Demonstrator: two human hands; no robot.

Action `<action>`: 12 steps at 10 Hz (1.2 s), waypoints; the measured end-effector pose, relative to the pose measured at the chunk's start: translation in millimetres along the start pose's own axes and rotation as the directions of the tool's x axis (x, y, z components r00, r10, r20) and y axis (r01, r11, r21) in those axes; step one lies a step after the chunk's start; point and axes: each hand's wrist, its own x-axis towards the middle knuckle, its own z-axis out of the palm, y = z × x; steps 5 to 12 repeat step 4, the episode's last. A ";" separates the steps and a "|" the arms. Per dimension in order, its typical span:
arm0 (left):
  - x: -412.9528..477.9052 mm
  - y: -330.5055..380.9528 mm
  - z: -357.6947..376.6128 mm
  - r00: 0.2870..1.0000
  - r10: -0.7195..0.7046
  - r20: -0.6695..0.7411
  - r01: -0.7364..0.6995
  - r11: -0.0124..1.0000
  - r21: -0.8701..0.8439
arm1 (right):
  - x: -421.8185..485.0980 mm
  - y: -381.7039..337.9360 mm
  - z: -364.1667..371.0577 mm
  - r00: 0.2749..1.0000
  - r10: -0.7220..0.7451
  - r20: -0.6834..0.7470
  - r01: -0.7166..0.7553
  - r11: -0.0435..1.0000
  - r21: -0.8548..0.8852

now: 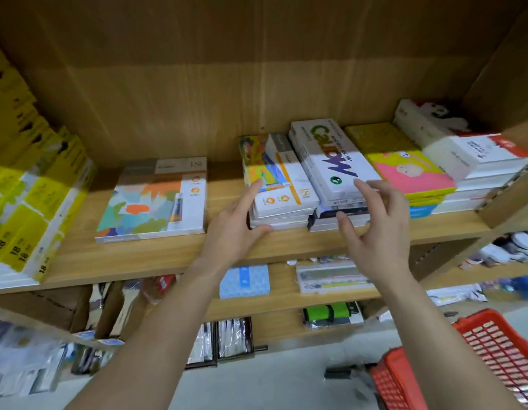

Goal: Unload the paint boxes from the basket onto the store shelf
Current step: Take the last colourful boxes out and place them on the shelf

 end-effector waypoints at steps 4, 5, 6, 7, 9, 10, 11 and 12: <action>0.9 23.7 0.5 0.986 -0.153 0.058 0.164 0.939 -0.302 | 35.5 18.2 17.9 0.980 0.020 0.200 -0.013 0.999 -0.038; 0.9 23.7 0.5 0.986 -0.153 0.058 0.164 0.939 -0.302 | 35.5 18.2 17.9 0.980 0.020 0.200 -0.013 0.999 -0.038; 0.9 23.7 0.5 0.986 -0.153 0.058 0.164 0.939 -0.302 | 35.5 18.2 17.9 0.980 0.020 0.200 -0.013 0.999 -0.038; 0.9 23.7 0.5 0.986 -0.153 0.058 0.164 0.939 -0.302 | 35.5 18.2 17.9 0.980 0.020 0.200 -0.013 0.999 -0.038; 0.9 23.7 0.5 0.986 -0.153 0.058 0.164 0.939 -0.302 | 35.5 18.2 17.9 0.980 0.020 0.200 -0.013 0.999 -0.038; 0.9 23.7 0.5 0.986 -0.153 0.058 0.164 0.939 -0.302 | 35.5 18.2 17.9 0.980 0.020 0.200 -0.013 0.999 -0.038; 0.9 23.7 0.5 0.986 -0.153 0.058 0.164 0.939 -0.302 | 35.5 18.2 17.9 0.980 0.020 0.200 -0.013 0.999 -0.038; 0.9 23.7 0.5 0.986 -0.153 0.058 0.164 0.939 -0.302 | 35.5 18.2 17.9 0.980 0.020 0.200 -0.013 0.999 -0.038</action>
